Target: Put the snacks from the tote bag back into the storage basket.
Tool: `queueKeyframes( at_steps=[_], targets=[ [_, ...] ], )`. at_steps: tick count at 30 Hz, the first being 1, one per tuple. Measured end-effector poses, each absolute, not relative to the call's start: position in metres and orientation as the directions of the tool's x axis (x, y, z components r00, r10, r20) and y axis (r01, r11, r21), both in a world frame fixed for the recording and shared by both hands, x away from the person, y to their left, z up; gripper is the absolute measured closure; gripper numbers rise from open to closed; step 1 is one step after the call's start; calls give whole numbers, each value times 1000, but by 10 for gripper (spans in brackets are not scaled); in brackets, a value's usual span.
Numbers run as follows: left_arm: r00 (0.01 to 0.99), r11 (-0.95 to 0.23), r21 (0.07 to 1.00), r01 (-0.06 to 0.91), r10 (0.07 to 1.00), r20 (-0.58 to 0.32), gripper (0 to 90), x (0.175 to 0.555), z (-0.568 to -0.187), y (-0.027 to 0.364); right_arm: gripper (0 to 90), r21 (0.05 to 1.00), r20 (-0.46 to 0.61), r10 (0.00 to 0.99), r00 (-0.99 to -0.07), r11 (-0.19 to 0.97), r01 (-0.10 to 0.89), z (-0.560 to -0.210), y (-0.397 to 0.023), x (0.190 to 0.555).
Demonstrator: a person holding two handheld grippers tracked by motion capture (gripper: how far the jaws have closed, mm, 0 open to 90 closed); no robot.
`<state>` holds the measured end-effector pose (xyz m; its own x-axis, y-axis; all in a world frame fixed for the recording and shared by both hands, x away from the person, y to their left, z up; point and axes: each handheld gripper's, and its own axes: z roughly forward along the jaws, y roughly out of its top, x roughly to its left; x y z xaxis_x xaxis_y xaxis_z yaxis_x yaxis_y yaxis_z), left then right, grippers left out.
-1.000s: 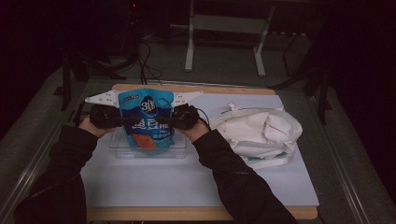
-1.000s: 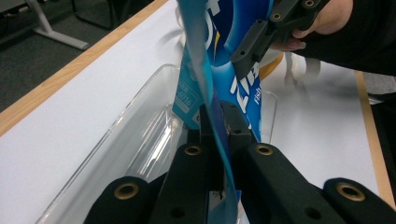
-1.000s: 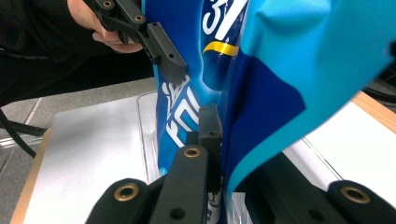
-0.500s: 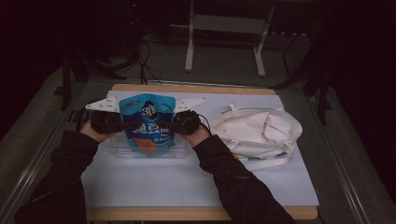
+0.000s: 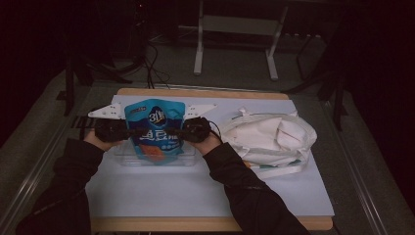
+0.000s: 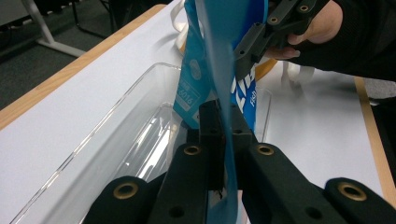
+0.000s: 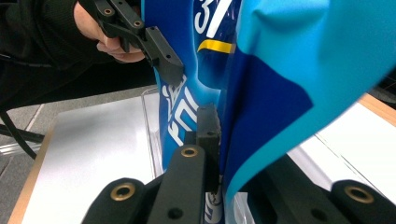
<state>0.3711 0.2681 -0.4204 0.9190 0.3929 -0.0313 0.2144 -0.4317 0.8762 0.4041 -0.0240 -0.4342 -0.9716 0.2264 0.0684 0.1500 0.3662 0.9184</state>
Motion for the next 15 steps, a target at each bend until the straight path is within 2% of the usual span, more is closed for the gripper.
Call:
queueKeyframes(
  at_steps=[4,6,12,15],
  targets=[
    [915,-434,875,212,403,-22,877,370,-420,268,841,916,69,226,-972,371,151,-433,-23,405],
    [909,-426,875,228,416,-34,815,370,-419,267,815,918,85,222,-971,362,163,-432,-24,407],
    [893,-415,875,247,448,-39,644,367,-419,264,580,921,78,218,-973,359,154,-426,-23,406],
    [879,-380,883,275,471,-71,517,366,-417,263,478,918,66,221,-973,370,146,-421,-24,405]
  ],
)
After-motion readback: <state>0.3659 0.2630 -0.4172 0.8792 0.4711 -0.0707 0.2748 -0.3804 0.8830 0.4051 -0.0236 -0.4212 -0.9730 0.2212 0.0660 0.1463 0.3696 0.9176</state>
